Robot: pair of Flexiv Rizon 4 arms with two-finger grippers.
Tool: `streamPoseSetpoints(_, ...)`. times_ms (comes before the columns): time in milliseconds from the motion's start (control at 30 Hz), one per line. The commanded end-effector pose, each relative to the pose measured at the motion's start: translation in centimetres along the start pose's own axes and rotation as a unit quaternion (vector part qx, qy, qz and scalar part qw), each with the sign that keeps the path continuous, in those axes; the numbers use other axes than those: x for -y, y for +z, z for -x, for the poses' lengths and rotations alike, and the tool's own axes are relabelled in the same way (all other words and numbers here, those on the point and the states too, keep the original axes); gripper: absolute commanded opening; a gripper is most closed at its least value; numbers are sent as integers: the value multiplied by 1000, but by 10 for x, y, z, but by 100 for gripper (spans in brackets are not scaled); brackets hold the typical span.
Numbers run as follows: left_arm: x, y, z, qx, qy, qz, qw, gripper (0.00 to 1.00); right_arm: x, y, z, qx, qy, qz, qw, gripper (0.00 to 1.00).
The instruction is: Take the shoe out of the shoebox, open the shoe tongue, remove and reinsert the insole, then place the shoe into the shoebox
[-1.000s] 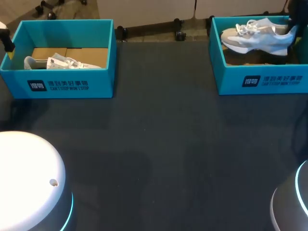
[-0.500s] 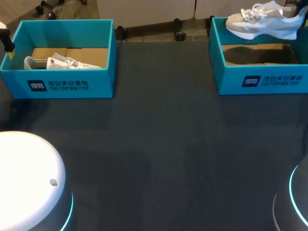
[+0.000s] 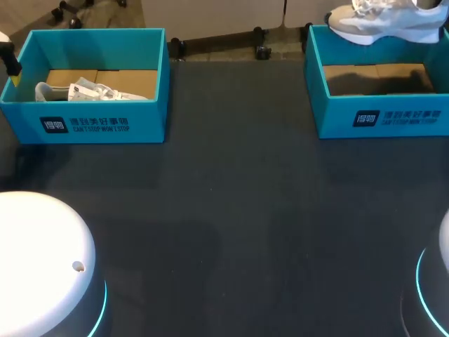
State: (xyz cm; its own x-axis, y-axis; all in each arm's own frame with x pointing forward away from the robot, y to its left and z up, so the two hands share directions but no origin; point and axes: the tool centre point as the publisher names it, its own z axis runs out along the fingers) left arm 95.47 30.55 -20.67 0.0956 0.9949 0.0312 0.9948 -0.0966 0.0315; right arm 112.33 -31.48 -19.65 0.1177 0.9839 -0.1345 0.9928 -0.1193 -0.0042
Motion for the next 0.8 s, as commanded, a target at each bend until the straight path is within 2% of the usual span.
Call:
streamPoseSetpoints(33, 0, 0, 0, -1, 1, 0, 1000, 100, 35, -29, -14, 4, -3, 23, 1000, 0)
streamPoseSetpoints(200, 0, 0, 0, -1, 1, 0, 1000, 100, 58, -41, -27, 0, -5, 22, 1000, 0)
streamPoseSetpoints(233, 0, 0, 0, -1, 1, 0, 1000, 100, 70, -47, -33, -2, -5, 21, 1000, 0)
streamPoseSetpoints(433, 0, 0, 0, -1, 1, 0, 1000, 100, 110, -65, -52, 3, -2, 26, 1000, 0)
streamPoseSetpoints(800, 0, 0, 0, -1, 1, 0, 1000, 100, 173, -72, -89, 1, 13, 34, 999, 0)
